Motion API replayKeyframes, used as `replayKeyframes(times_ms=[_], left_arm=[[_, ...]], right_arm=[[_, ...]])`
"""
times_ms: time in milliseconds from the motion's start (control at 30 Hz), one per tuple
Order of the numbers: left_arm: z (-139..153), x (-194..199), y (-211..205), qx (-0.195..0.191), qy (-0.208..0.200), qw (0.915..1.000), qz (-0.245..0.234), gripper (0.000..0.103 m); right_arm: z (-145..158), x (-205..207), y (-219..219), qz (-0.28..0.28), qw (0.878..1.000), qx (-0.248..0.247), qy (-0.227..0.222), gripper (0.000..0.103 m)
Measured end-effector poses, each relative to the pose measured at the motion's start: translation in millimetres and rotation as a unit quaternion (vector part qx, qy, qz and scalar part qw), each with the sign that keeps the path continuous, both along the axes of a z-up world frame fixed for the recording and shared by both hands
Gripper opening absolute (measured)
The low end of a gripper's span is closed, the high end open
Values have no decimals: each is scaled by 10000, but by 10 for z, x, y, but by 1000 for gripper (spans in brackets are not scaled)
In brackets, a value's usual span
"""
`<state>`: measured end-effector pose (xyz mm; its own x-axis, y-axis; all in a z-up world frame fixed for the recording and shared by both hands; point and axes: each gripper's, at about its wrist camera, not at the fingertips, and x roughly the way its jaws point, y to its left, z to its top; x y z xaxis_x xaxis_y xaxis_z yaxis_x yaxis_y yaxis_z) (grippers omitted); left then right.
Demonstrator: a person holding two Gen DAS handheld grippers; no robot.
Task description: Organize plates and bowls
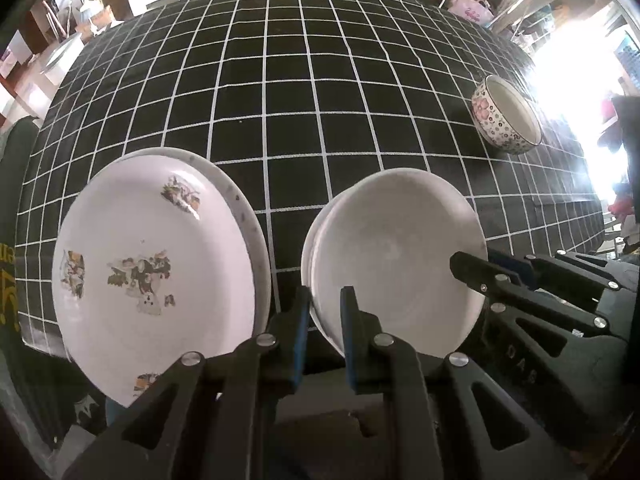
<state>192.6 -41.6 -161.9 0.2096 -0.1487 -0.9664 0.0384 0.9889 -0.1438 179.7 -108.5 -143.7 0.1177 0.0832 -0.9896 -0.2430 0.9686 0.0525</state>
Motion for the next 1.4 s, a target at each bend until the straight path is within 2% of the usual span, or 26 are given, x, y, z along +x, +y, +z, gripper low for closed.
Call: replayKeyframes(times_ms=[300,600,733,867,1033,1200,1400], left_arm=[[201,-55,70,-32,-179,9998,104,13],[516,-71,-13,-64,-390,9992,2,13],[701,-11,-186,-65,-509,9985,-165,13],[903,91,-408,-231,-642,9971,-322,13],[1078,248,-732,-283,-790,9950,-538,13],[1114,476,-1074,-235,-800,9938,-736,13],[957,787,-1440,-125,-683,9930,-958,13]], right_arm=[[101,-23,-92,-122,9996,262,-16,15],[456,17,-366,-242,9976,559,-317,15],[620,72,-591,-390,9959,692,-436,15],[772,169,-883,-635,9924,927,-503,15],[879,304,-1211,-880,9895,974,-605,15],[975,443,-1528,-1006,9882,887,-733,15],[926,661,-1812,-1186,9869,777,-774,15]])
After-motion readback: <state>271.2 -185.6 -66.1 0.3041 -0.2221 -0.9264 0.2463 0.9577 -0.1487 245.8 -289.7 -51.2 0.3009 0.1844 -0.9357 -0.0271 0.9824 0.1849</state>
